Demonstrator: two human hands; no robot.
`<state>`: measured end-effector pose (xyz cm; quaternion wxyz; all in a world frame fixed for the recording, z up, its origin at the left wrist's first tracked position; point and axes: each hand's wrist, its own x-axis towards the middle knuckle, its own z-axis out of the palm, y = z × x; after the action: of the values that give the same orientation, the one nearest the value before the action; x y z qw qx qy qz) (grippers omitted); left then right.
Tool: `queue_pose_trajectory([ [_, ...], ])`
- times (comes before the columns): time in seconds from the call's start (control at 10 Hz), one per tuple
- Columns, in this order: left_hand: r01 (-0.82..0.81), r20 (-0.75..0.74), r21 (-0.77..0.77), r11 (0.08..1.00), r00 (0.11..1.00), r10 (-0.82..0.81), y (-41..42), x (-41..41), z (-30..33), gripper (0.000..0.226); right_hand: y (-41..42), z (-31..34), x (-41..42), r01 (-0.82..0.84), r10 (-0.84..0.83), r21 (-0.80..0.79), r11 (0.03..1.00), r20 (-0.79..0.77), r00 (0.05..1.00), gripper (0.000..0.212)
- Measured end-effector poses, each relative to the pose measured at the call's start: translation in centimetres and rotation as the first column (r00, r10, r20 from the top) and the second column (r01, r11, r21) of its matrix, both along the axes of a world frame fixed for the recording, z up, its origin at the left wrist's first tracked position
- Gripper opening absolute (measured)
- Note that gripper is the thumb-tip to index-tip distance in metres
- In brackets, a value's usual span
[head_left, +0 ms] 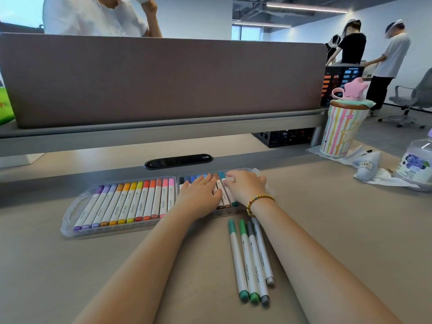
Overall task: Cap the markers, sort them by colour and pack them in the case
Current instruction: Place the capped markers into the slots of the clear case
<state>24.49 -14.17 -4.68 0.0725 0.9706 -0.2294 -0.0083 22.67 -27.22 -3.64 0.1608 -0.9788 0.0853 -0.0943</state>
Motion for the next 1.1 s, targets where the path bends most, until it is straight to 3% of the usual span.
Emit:
queue_pose_trajectory([
  [0.1, 0.001, 0.000, 0.001, 1.000, 1.000, -0.001, 0.0, -0.1, 0.0, 0.054, -0.2, -0.2, -0.1, -0.086, 0.082, -0.115, 0.990, -0.038, 0.996, 0.038],
  [0.4, 0.007, -0.002, 0.014, 1.000, 1.000, -0.007, 0.0, -0.3, 0.0, 0.054, 0.1, 0.2, -0.4, -0.110, 0.089, -0.284, 0.953, -0.086, 0.992, 0.033],
  [0.6, 0.008, -0.006, 0.025, 1.000, 1.000, -0.007, 0.2, -0.3, 0.1, 0.055, -0.9, 1.0, -1.6, -0.187, 0.124, -0.213, 0.959, -0.276, 0.953, 0.043],
  [0.8, 0.006, -0.006, 0.026, 1.000, 1.000, -0.006, 0.0, -0.2, 0.0, 0.055, 0.0, 1.3, -1.3, -0.181, 0.087, -0.302, 0.936, -0.300, 0.950, 0.049],
  [0.9, 0.007, -0.011, 0.027, 1.000, 1.000, -0.007, 0.1, -0.3, 0.0, 0.055, -0.2, 1.2, -1.3, -0.220, 0.185, -0.111, 0.969, -0.263, 0.947, 0.036],
  [1.1, 0.023, -0.005, 0.018, 1.000, 1.000, -0.023, 0.1, -0.2, 0.0, 0.055, -0.1, 0.8, -1.4, -0.221, 0.166, -0.150, 0.964, -0.311, 0.936, 0.046],
])
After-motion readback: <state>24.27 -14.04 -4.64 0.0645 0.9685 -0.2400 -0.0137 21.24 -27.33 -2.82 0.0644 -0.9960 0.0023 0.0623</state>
